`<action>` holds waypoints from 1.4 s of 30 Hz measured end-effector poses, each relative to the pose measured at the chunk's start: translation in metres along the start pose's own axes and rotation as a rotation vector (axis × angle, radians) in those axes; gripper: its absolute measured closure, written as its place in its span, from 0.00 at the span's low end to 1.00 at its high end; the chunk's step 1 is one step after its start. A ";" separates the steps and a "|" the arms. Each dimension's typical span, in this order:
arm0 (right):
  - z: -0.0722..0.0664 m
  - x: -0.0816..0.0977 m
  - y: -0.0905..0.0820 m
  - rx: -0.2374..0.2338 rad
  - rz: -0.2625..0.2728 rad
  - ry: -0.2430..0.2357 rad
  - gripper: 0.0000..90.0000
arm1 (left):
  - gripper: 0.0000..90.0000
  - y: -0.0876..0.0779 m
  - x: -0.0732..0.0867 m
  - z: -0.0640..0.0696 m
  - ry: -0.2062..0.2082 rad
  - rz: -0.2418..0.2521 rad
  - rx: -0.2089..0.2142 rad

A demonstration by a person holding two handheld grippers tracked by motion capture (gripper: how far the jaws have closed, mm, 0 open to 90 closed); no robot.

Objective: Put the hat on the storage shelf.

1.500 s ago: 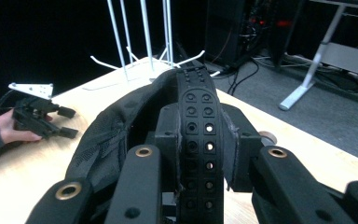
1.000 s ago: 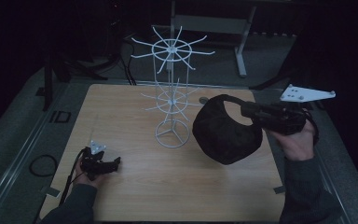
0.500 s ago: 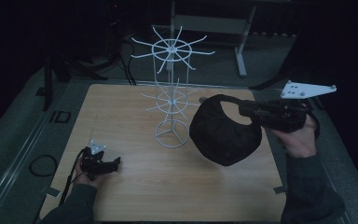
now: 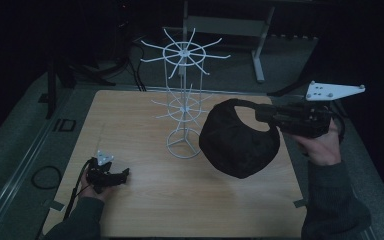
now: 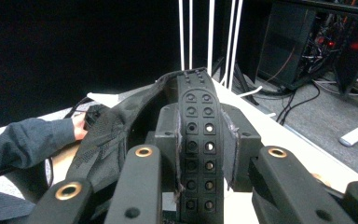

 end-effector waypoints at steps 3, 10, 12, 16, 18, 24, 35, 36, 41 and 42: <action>-0.001 -0.002 0.001 -0.016 0.003 -0.006 0.79 | 0.15 0.000 0.000 0.000 0.000 0.000 0.000; -0.005 -0.007 0.002 -0.046 0.007 -0.015 0.79 | 0.15 0.000 0.000 0.000 0.000 0.000 0.000; -0.007 -0.009 0.003 -0.062 0.010 -0.021 0.79 | 0.15 0.000 0.000 0.000 0.001 0.000 0.000; -0.011 -0.014 0.006 -0.080 0.012 -0.030 0.79 | 0.15 0.000 0.000 0.000 0.001 0.000 0.000; -0.013 -0.016 0.008 -0.089 0.012 -0.037 0.79 | 0.15 0.000 0.000 0.000 0.002 -0.001 0.000; -0.017 -0.022 0.012 -0.118 0.015 -0.045 0.79 | 0.15 0.000 0.000 0.000 0.002 -0.001 0.000; -0.024 -0.025 0.012 -0.159 0.023 -0.056 0.79 | 0.15 0.000 0.000 0.000 0.001 -0.001 0.000; -0.024 -0.025 0.012 -0.160 0.023 -0.056 0.79 | 0.15 0.000 0.000 0.000 0.002 -0.002 0.000; -0.029 -0.026 0.011 -0.178 0.020 -0.065 0.79 | 0.15 0.000 0.000 0.000 0.002 -0.001 0.000; -0.030 -0.026 0.010 -0.180 0.019 -0.067 0.79 | 0.15 0.000 0.000 0.000 0.001 -0.001 0.000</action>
Point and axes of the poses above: each handheld gripper's, and its own axes: y roughly forward along the jaws, x roughly out of its underside, z roughly to its right, the point moved 6 cm from there along y, roughly forward along the jaws, and after that the axes turned 5 degrees about y, right-handed, at the moved point
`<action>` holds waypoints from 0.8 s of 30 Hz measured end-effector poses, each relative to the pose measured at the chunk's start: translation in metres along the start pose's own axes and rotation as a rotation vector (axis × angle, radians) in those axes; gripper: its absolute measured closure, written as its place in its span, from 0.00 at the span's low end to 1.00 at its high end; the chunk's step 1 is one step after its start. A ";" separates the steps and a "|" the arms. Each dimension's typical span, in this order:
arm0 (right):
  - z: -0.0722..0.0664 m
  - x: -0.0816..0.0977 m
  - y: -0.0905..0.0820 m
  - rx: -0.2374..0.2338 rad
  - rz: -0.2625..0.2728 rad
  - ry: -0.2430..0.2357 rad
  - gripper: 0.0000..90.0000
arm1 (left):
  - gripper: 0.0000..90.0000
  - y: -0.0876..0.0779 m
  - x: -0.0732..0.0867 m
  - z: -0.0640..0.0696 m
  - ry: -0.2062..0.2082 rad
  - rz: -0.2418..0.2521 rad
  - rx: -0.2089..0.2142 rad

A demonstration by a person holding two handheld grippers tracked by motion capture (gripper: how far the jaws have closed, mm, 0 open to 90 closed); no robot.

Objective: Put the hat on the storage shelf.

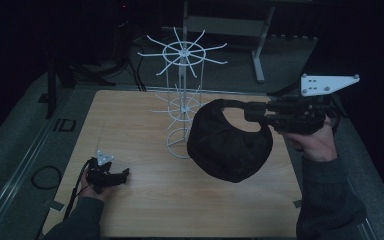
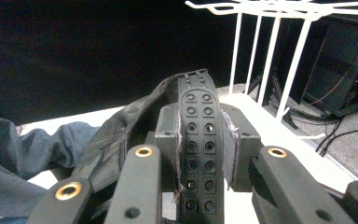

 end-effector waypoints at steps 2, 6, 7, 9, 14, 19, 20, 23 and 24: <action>-0.002 0.000 0.000 -0.005 -0.001 -0.001 0.79 | 0.15 0.000 0.000 0.000 0.000 0.000 0.000; -0.005 0.000 -0.001 -0.018 0.000 -0.004 0.79 | 0.15 0.000 0.000 0.000 0.000 0.000 0.000; -0.006 0.001 -0.001 -0.020 -0.001 -0.005 0.79 | 0.15 0.000 0.000 0.000 0.000 0.000 0.000; -0.008 0.001 -0.002 -0.025 -0.003 -0.008 0.79 | 0.15 0.000 0.000 0.000 0.000 0.000 0.000; -0.013 0.003 -0.004 -0.038 -0.006 -0.014 0.79 | 0.15 0.000 0.000 0.000 0.000 0.000 0.000; -0.017 0.005 -0.005 -0.051 -0.012 -0.017 0.79 | 0.15 0.000 0.000 0.000 -0.002 0.000 0.001; -0.019 0.006 -0.006 -0.054 -0.012 -0.017 0.79 | 0.15 0.000 0.000 0.000 -0.003 0.002 0.000; -0.023 0.007 -0.004 -0.076 -0.014 -0.020 0.79 | 0.15 0.000 0.000 0.000 -0.002 0.000 0.001; -0.023 0.007 -0.004 -0.083 -0.015 -0.021 0.79 | 0.15 0.000 0.000 0.000 -0.002 0.000 0.000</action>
Point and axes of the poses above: each handheld gripper's, and its own axes: y roughly forward along the jaws, x roughly out of its underside, z roughly to its right, the point moved 6 cm from there along y, roughly forward along the jaws, and after that the axes turned 5 degrees about y, right-handed, at the moved point
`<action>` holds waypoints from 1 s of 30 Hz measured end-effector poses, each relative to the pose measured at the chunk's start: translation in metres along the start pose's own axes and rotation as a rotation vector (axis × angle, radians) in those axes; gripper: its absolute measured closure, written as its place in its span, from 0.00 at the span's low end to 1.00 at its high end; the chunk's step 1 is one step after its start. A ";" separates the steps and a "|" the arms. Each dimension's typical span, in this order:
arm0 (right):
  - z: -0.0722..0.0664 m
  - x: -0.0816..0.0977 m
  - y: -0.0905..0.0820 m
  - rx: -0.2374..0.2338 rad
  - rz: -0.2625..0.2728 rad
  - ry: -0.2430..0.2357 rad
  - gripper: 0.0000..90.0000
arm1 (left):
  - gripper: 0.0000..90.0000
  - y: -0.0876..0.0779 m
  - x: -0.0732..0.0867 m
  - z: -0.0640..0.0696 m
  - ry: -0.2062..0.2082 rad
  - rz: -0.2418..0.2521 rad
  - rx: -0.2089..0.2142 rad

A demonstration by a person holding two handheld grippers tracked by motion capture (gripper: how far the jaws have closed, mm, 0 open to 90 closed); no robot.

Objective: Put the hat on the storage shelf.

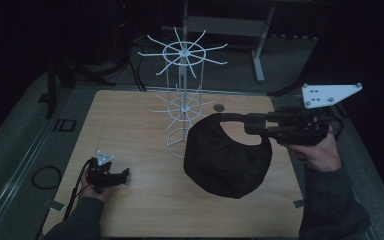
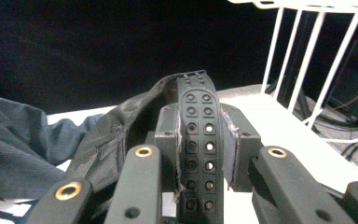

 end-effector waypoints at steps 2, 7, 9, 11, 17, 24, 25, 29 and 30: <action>-0.001 -0.001 0.002 -0.013 0.000 -0.002 0.79 | 0.15 0.000 0.000 0.000 0.000 0.000 0.000; -0.001 -0.004 0.010 -0.038 -0.003 -0.004 0.79 | 0.15 0.000 0.000 0.000 0.000 0.000 0.000; -0.001 -0.006 0.014 -0.049 -0.005 -0.005 0.79 | 0.15 0.000 0.000 0.000 0.000 0.000 0.000; -0.001 -0.008 0.018 -0.060 -0.006 -0.008 0.79 | 0.15 0.000 0.000 0.000 0.000 0.000 0.000; 0.001 -0.015 0.029 -0.089 -0.004 -0.011 0.79 | 0.15 0.000 0.000 0.000 0.000 0.000 0.000; 0.004 -0.023 0.034 -0.111 0.012 -0.009 0.79 | 0.15 0.000 0.000 0.000 0.000 0.000 0.000; 0.006 -0.027 0.036 -0.123 0.023 -0.008 0.79 | 0.15 0.000 0.000 0.000 0.000 0.000 0.000; 0.012 -0.033 0.041 -0.138 0.030 0.000 0.79 | 0.15 0.000 0.000 0.000 0.000 0.000 0.000; 0.014 -0.035 0.042 -0.144 0.033 0.003 0.79 | 0.15 0.000 0.000 0.000 -0.001 0.000 0.000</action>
Point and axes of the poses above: each handheld gripper's, and its own axes: y roughly forward along the jaws, x roughly out of its underside, z roughly to its right, the point moved 6 cm from there along y, roughly forward along the jaws, and after that the axes turned 5 degrees about y, right-handed, at the moved point
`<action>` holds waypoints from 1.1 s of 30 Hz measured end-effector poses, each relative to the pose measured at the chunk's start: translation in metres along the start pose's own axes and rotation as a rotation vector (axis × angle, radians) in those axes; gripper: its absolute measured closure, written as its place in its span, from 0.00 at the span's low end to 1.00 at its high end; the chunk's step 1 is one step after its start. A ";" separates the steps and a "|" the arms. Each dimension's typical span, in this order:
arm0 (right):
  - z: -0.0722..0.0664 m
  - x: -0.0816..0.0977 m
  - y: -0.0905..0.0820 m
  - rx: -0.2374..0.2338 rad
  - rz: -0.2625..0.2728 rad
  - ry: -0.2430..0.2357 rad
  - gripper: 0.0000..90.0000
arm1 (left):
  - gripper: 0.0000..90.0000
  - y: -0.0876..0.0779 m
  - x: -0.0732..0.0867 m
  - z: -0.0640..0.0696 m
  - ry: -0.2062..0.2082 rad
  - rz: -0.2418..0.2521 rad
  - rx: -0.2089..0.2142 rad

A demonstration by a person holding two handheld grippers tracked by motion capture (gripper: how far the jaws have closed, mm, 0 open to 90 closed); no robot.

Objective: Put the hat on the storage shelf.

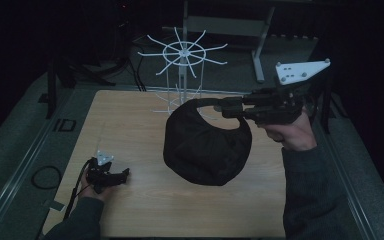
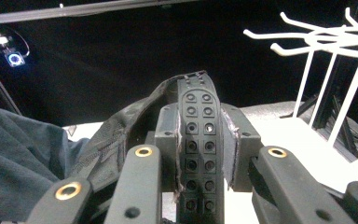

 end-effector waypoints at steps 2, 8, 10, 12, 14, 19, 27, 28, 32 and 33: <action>0.003 -0.003 0.002 -0.009 0.004 0.003 0.79 | 0.15 0.000 0.000 0.000 0.000 0.000 0.000; 0.011 -0.014 0.010 -0.030 0.012 0.009 0.79 | 0.15 0.000 0.000 0.000 0.001 0.001 -0.001; 0.014 -0.017 0.012 -0.030 0.014 0.012 0.79 | 0.15 0.000 0.000 0.000 0.001 0.001 -0.001; 0.017 -0.020 0.014 -0.030 0.018 0.016 0.79 | 0.15 0.000 0.000 0.000 0.001 0.001 -0.001; 0.019 -0.022 0.016 -0.035 0.026 0.018 0.79 | 0.15 0.000 0.000 0.000 0.004 0.000 0.000; 0.026 -0.025 0.018 -0.035 0.040 0.031 0.79 | 0.15 0.000 0.000 0.000 0.001 0.001 -0.001; 0.047 -0.029 0.031 -0.019 0.039 0.070 0.79 | 0.15 0.000 0.000 0.000 -0.002 0.005 -0.001; 0.049 -0.028 0.032 -0.015 0.037 0.077 0.79 | 0.15 0.000 0.000 0.000 -0.002 0.004 -0.001; 0.054 -0.028 0.037 -0.012 0.044 0.087 0.78 | 0.15 0.000 0.000 0.000 -0.001 0.004 -0.001; 0.055 -0.028 0.038 -0.007 0.043 0.089 0.78 | 0.15 0.000 0.000 0.000 0.000 0.003 0.000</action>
Point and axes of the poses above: each handheld gripper's, and its own axes: y roughly forward along the jaws, x roughly out of its underside, z roughly to its right, the point moved 6 cm from there along y, roughly forward along the jaws, and after that the axes turned 5 degrees about y, right-handed, at the moved point
